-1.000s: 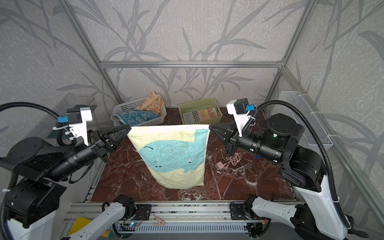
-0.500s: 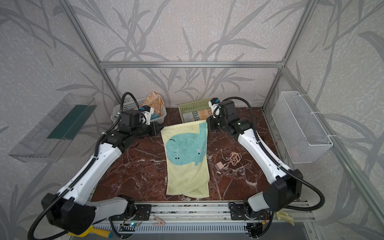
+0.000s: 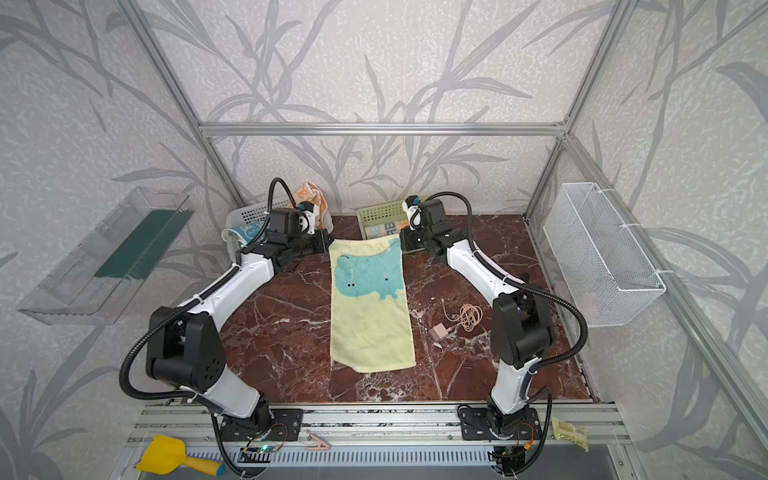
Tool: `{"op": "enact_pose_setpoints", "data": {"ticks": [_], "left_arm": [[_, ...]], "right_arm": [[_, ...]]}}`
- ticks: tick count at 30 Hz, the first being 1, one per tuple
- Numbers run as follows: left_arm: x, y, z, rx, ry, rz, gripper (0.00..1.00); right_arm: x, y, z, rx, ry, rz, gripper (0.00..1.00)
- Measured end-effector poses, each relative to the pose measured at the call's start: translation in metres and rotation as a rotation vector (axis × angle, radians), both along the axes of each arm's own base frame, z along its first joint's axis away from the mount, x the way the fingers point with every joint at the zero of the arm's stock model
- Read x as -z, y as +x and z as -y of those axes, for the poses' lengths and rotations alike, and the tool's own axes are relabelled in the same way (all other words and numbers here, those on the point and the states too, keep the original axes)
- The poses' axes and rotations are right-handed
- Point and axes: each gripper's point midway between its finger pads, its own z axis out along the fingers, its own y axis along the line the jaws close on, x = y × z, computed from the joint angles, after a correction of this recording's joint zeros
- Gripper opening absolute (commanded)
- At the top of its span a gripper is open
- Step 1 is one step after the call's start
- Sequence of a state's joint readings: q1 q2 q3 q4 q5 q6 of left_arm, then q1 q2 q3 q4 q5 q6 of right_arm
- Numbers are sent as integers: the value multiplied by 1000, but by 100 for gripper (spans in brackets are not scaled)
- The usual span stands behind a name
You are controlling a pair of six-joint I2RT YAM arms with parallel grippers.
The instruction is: Fold and stack the towels
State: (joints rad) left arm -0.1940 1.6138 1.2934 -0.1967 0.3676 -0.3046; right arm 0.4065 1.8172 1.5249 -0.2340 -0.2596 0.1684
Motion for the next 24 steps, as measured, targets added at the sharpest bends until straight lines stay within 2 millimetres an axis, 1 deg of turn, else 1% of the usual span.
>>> {"op": "enact_pose_setpoints", "data": {"ticks": [2, 5, 7, 8, 10, 13, 15, 16, 18, 20, 21, 24], "left_arm": [[-8, 2, 2, 7, -7, 24, 0], [-22, -4, 3, 19, -20, 51, 0], [-40, -13, 2, 24, -30, 88, 0], [-54, -23, 1, 26, -35, 116, 0], [-83, -43, -2, 31, -49, 180, 0], [-138, -82, -4, 47, -73, 305, 0], [-171, -115, 1, 79, -84, 391, 0], [-182, -131, 4, 98, -87, 420, 0], [-201, -163, 11, 141, -93, 466, 0], [-215, -189, 15, 178, -99, 496, 0], [-221, -201, 16, 190, -103, 506, 0], [-238, -227, 10, 201, -118, 537, 0]], "right_arm": [[-1, 0, -1, -7, 4, 2, 0], [-9, -4, -1, -15, 15, 12, 0], [-26, -12, 1, -20, 29, 37, 0], [-37, -19, 3, -21, 36, 54, 0], [-69, -39, 8, -28, 55, 103, 0], [-132, -78, 18, -39, 89, 226, 0], [-176, -115, 21, -63, 115, 318, 0], [-191, -131, 23, -75, 126, 352, 0], [-220, -168, 28, -104, 148, 414, 0], [-235, -196, 34, -118, 157, 448, 0], [-240, -207, 38, -121, 158, 458, 0], [-247, -232, 48, -124, 154, 466, 0]]}}
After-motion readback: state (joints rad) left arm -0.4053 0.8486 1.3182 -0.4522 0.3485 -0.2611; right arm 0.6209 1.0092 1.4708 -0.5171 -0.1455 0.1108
